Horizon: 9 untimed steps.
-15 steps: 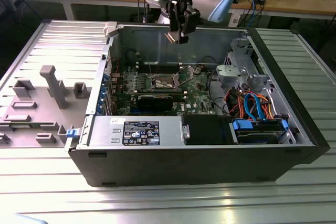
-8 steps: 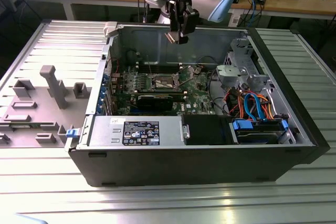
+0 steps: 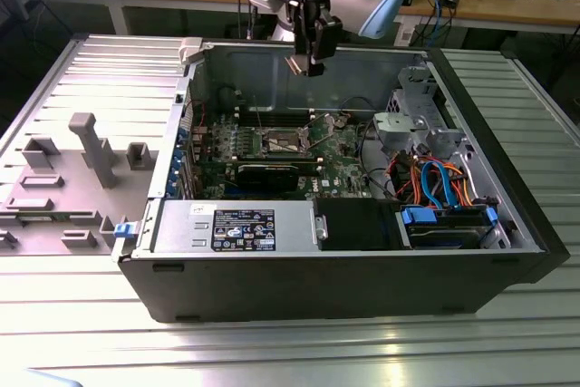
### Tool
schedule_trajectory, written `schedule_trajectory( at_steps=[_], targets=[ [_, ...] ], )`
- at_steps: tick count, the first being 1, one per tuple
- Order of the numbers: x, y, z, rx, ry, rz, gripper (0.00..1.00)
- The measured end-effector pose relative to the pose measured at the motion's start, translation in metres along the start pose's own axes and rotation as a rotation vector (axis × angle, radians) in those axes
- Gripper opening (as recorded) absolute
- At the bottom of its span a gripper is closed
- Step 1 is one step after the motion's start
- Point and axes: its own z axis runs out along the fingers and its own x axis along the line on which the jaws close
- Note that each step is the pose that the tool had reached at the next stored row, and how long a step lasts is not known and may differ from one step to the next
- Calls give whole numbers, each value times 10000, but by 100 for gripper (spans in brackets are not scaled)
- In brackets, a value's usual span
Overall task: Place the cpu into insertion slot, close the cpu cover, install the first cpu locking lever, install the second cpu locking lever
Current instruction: 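Place the cpu into insertion slot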
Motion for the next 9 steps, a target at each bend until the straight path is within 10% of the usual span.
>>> schedule_trajectory(
  at_steps=[9],
  targets=[
    [0, 0, 2, -7, -36, 403, 55]
  ],
)
